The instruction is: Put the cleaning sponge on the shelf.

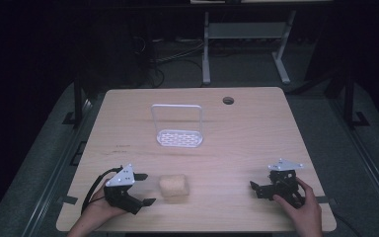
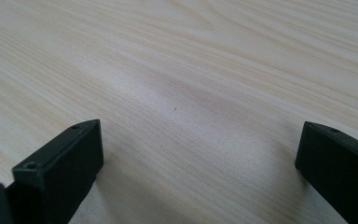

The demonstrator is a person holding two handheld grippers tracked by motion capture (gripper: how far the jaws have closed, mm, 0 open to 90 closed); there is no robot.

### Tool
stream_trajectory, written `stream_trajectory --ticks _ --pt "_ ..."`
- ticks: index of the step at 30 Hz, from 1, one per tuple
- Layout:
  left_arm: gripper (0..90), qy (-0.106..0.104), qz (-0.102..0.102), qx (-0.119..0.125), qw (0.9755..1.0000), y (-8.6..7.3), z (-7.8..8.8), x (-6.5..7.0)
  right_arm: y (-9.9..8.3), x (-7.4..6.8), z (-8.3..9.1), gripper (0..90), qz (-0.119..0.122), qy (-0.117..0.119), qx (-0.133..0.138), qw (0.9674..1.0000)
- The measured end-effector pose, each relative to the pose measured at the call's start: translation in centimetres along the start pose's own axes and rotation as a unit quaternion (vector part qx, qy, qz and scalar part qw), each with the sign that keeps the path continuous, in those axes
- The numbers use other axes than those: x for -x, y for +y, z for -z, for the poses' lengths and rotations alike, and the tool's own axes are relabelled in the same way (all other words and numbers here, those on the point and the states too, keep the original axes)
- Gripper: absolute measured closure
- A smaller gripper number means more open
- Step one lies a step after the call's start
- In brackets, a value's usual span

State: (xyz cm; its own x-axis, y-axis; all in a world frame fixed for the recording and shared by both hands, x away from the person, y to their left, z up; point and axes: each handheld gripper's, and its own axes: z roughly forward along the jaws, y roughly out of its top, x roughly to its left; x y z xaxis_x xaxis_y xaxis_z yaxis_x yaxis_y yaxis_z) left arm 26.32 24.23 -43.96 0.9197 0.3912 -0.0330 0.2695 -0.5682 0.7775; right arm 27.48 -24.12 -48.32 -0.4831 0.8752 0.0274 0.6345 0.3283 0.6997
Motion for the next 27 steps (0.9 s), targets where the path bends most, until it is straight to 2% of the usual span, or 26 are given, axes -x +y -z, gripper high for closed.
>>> stream_trajectory --ticks 4,12,27 --pt "13.6 -0.006 -0.013 -0.004 0.9999 0.6 -0.1 -0.3 0.0 0.0 0.0 0.7 0.000 0.000 0.000 1.0000" --pt "13.6 -0.013 -0.024 -0.006 0.9996 1.8 -0.1 -0.8 0.0 0.0 0.0 0.7 0.000 0.000 0.000 1.0000" --pt "13.6 -0.037 -0.051 -0.008 0.9980 3.8 -0.6 -0.8 0.0 0.0 0.0 0.7 0.000 0.000 0.000 1.0000"
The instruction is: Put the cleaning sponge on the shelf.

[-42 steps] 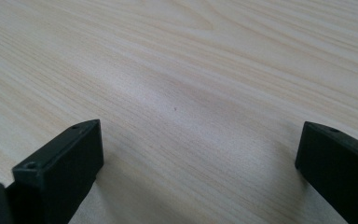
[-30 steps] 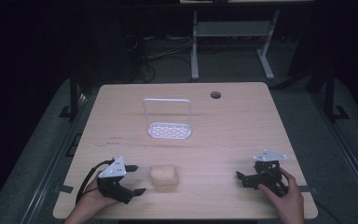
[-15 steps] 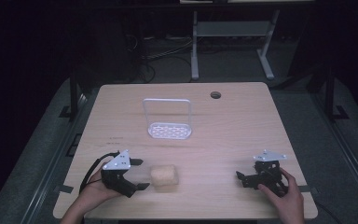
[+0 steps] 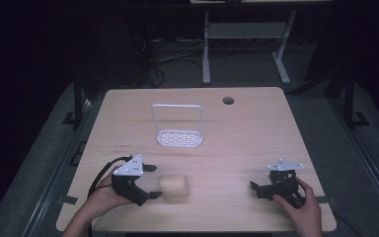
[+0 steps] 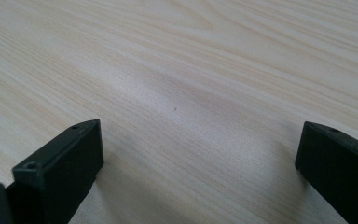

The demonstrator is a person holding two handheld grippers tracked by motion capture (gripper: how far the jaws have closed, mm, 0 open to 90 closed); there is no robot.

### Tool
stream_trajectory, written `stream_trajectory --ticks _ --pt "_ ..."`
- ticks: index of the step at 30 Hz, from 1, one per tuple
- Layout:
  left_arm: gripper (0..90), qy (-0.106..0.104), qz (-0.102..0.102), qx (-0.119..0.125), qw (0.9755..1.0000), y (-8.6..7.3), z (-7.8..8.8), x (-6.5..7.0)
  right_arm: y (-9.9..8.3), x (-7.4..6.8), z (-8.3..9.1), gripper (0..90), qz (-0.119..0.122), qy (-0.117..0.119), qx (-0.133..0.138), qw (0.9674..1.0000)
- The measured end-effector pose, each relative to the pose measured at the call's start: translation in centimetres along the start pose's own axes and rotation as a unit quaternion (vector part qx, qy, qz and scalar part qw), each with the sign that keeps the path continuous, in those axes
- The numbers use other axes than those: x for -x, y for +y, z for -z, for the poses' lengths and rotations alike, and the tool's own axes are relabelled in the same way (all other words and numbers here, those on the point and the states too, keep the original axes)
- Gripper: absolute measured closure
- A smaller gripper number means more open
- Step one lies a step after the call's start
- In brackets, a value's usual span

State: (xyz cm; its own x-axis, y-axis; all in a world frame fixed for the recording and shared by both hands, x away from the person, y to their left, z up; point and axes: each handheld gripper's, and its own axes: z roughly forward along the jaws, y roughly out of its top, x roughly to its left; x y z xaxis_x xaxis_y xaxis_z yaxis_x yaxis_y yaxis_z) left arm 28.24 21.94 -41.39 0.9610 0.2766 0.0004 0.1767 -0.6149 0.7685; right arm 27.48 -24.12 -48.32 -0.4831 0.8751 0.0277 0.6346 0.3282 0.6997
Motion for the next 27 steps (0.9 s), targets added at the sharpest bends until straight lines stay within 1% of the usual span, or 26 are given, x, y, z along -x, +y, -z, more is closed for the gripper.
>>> stream_trajectory --ticks 2,5,11,17,22,24,25,26,27 --pt "13.6 -0.003 0.000 0.004 1.0000 0.2 -0.1 0.0 0.0 0.0 0.0 0.6 0.000 0.000 0.000 1.0000" --pt "13.7 -0.007 -0.006 0.001 1.0000 0.5 -0.4 0.0 0.0 0.0 0.0 0.7 0.000 0.000 0.000 1.0000" --pt "13.6 -0.012 -0.013 0.002 0.9998 1.1 -0.8 -0.1 0.0 0.0 0.0 0.7 0.000 0.000 0.000 1.0000" --pt "13.6 -0.021 -0.021 0.005 0.9995 2.2 -1.4 -0.2 0.0 0.0 0.0 0.7 0.000 0.000 0.000 1.0000" --pt "13.6 -0.026 -0.032 0.000 0.9992 2.8 -1.8 -0.2 0.0 0.0 0.0 0.7 0.000 0.000 0.000 1.0000" --pt "13.6 -0.030 -0.033 0.000 0.9990 3.0 -2.1 -0.2 0.0 0.0 0.0 0.7 0.000 0.000 0.000 1.0000" --pt "13.6 -0.031 -0.029 0.002 0.9991 3.1 -2.3 -0.1 0.0 0.0 0.0 0.7 0.000 0.000 0.000 1.0000" --pt "13.6 -0.031 -0.035 -0.001 0.9989 3.1 -2.4 -0.2 0.0 0.0 0.0 0.7 0.000 0.000 0.000 1.0000" --pt "13.6 -0.031 -0.035 -0.001 0.9989 3.1 -2.4 -0.2 0.0 0.0 0.0 0.7 0.000 0.000 0.000 1.0000"
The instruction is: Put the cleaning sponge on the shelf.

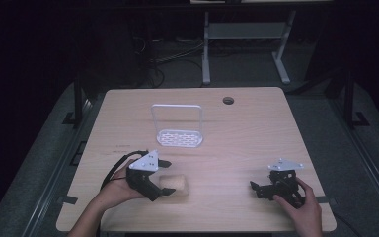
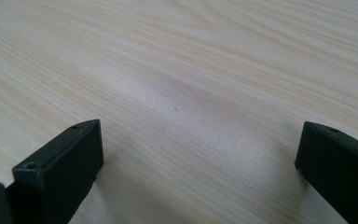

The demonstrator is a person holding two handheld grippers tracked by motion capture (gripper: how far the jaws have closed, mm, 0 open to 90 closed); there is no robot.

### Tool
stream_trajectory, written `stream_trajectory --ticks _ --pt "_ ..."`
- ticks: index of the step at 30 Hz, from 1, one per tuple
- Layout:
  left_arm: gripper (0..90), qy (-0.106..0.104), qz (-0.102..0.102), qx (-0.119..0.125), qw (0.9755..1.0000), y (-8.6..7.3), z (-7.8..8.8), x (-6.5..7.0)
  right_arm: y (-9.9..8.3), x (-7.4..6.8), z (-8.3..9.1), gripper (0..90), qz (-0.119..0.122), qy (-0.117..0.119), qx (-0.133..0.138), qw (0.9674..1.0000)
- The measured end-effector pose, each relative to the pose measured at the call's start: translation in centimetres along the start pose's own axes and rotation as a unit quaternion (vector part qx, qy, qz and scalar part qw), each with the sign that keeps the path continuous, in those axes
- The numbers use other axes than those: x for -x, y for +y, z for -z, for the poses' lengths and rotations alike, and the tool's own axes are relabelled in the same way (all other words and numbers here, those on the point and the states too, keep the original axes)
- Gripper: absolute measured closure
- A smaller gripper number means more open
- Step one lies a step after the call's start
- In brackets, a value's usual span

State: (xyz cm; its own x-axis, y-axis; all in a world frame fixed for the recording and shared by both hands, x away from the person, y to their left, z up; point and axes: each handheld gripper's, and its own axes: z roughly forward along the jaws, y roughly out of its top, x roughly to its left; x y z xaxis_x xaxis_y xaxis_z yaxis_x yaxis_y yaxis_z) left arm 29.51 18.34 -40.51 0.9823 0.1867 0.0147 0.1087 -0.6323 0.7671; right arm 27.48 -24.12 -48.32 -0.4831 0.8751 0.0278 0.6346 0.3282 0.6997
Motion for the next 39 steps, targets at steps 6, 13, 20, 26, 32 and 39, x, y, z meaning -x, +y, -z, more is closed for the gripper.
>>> stream_trajectory --ticks 6,13,20,26,32,39 --pt "13.6 -0.005 0.000 -0.005 1.0000 -0.1 -0.7 -0.2 0.0 0.0 0.0 0.7 0.000 0.000 0.000 1.0000" --pt "13.6 -0.015 0.000 -0.012 0.9998 -0.1 -1.4 -0.2 0.0 0.0 0.0 0.7 0.000 0.000 0.000 1.0000" --pt "13.5 -0.017 -0.008 -0.032 0.9993 -0.3 -2.1 -0.4 0.0 0.0 0.0 0.7 0.000 0.000 0.000 1.0000" --pt "13.5 -0.016 -0.010 -0.048 0.9987 -0.5 -2.8 -0.5 0.0 0.0 0.0 0.6 0.000 0.000 0.000 1.0000" --pt "13.4 -0.017 -0.011 -0.056 0.9982 -0.7 -3.3 -0.4 0.0 0.0 0.0 0.7 0.000 0.000 0.000 1.0000" --pt "13.1 -0.021 -0.013 -0.073 0.9971 -0.9 -3.9 -0.4 0.0 0.0 0.0 0.7 0.000 0.000 0.000 1.0000"
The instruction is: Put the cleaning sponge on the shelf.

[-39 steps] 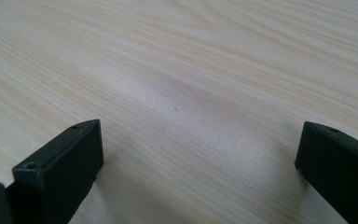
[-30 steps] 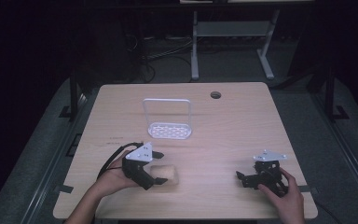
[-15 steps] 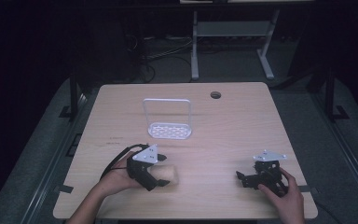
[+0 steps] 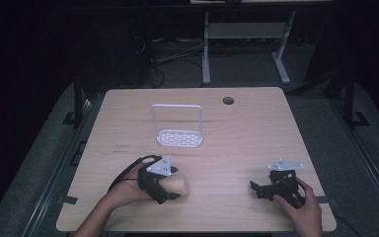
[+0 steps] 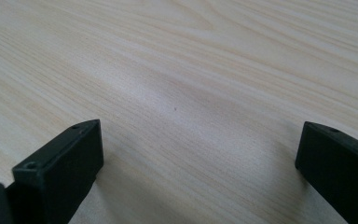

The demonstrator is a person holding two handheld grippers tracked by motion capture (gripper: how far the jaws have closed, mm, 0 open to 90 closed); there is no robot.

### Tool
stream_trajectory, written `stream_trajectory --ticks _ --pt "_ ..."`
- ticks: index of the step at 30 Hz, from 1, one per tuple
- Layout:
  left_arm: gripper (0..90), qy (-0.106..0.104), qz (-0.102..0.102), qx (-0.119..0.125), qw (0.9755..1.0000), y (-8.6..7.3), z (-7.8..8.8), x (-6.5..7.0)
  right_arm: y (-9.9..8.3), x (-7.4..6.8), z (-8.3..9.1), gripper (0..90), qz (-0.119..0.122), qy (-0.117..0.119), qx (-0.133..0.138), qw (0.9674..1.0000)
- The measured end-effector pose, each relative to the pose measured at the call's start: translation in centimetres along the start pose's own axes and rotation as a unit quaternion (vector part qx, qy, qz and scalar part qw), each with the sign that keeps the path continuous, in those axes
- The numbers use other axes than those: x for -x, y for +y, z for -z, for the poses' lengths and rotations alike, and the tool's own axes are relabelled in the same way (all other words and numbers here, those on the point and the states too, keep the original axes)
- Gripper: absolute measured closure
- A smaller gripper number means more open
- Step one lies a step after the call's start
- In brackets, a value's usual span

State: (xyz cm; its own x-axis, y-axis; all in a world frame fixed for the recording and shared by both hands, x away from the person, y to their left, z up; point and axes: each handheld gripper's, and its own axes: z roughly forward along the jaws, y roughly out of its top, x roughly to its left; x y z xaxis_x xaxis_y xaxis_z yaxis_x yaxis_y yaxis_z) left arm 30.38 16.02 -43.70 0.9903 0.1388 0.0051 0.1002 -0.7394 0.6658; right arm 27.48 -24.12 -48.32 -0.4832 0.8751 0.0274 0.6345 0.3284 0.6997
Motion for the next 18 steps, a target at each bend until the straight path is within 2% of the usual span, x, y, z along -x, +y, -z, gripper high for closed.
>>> stream_trajectory --ticks 5,10,18 --pt "13.1 0.002 -0.006 -0.014 0.9999 -0.1 -0.3 -0.1 0.0 0.0 0.0 0.7 0.000 0.000 0.000 1.0000" --pt "13.1 0.001 -0.002 -0.017 0.9998 -0.2 -0.8 -0.1 0.0 0.0 0.0 0.7 0.000 0.000 0.000 1.0000" --pt "13.2 0.002 -0.006 -0.037 0.9993 -0.4 -1.3 -0.1 0.0 0.0 0.0 0.7 0.000 0.000 0.000 1.0000"
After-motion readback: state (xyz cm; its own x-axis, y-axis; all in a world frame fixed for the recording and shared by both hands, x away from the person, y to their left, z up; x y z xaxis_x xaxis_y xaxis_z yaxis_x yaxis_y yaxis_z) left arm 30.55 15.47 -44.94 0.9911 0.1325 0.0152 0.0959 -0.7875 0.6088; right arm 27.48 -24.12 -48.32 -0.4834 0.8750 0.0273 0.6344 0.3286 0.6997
